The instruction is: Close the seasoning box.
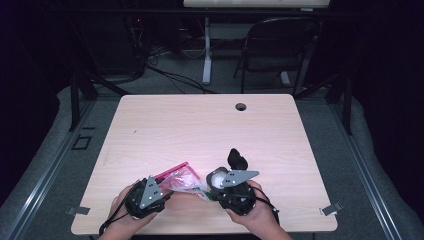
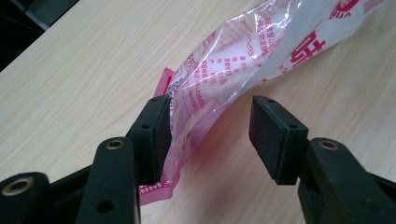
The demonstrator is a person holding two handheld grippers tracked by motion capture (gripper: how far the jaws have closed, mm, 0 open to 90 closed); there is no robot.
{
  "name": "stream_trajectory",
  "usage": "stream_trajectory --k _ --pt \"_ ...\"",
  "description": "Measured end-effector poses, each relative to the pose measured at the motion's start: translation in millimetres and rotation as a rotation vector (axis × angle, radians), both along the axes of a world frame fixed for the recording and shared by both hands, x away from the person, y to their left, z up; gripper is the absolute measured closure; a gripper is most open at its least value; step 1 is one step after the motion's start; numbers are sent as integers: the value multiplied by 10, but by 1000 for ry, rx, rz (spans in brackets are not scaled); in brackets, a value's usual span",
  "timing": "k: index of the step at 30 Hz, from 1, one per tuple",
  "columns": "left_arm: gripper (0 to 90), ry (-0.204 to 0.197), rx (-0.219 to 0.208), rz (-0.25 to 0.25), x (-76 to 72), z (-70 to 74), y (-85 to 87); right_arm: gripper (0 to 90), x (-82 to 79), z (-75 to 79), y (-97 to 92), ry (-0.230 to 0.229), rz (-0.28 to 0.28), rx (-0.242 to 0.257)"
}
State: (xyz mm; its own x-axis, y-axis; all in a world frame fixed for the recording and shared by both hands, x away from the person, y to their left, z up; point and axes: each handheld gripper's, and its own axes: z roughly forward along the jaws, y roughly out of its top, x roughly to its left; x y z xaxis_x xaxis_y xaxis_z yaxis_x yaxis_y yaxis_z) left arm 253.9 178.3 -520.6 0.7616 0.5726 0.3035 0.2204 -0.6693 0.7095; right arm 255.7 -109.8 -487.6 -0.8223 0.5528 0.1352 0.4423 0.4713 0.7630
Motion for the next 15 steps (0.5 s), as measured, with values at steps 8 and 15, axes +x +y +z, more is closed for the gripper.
stream_trajectory --k 8,15 --pt "501 -18 -22 -70 -61 141 -200 900 26 -7 64 -4 6 -10" --pt "619 -20 0 -114 -68 142 -400 900 45 -13 98 -1 11 -22"
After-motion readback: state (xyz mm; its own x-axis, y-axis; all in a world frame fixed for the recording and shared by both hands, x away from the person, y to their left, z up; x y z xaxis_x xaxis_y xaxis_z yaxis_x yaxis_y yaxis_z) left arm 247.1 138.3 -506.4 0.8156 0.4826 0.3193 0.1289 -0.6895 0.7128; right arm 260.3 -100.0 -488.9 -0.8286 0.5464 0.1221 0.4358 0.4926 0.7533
